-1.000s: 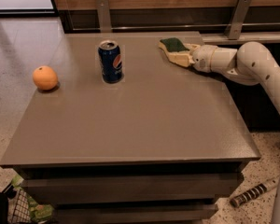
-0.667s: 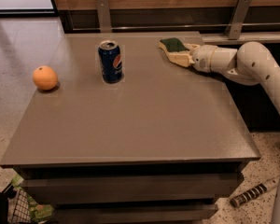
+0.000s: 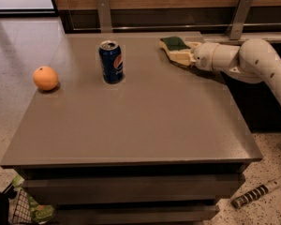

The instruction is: Move sponge near orange

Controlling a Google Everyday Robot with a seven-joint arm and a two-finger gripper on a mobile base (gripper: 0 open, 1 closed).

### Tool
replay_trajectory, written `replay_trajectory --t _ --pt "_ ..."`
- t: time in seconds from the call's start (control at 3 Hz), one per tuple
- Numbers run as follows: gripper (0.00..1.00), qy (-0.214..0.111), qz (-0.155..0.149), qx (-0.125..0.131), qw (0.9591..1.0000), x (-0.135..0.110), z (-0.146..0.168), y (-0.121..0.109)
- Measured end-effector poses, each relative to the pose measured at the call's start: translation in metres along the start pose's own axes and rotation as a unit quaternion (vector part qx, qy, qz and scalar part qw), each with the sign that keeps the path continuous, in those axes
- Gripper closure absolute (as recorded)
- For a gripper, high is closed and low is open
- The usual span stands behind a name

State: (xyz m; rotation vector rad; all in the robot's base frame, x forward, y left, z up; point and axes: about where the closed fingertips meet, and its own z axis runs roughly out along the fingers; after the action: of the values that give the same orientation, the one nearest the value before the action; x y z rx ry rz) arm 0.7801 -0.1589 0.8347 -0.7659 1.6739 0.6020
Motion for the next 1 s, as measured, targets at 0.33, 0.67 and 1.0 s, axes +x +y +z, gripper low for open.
replay_trajectory --t 0.33,0.67,1.0 --pt "1.0 0.008 -0.022 0.026 0.9994 -0.024 -0.024 0.002" --pt "1.0 0.012 -0.034 0.042 0.9985 -0.041 -0.043 0.003" --pt "1.0 0.012 -0.035 0.044 0.9983 -0.052 -0.062 0.005"
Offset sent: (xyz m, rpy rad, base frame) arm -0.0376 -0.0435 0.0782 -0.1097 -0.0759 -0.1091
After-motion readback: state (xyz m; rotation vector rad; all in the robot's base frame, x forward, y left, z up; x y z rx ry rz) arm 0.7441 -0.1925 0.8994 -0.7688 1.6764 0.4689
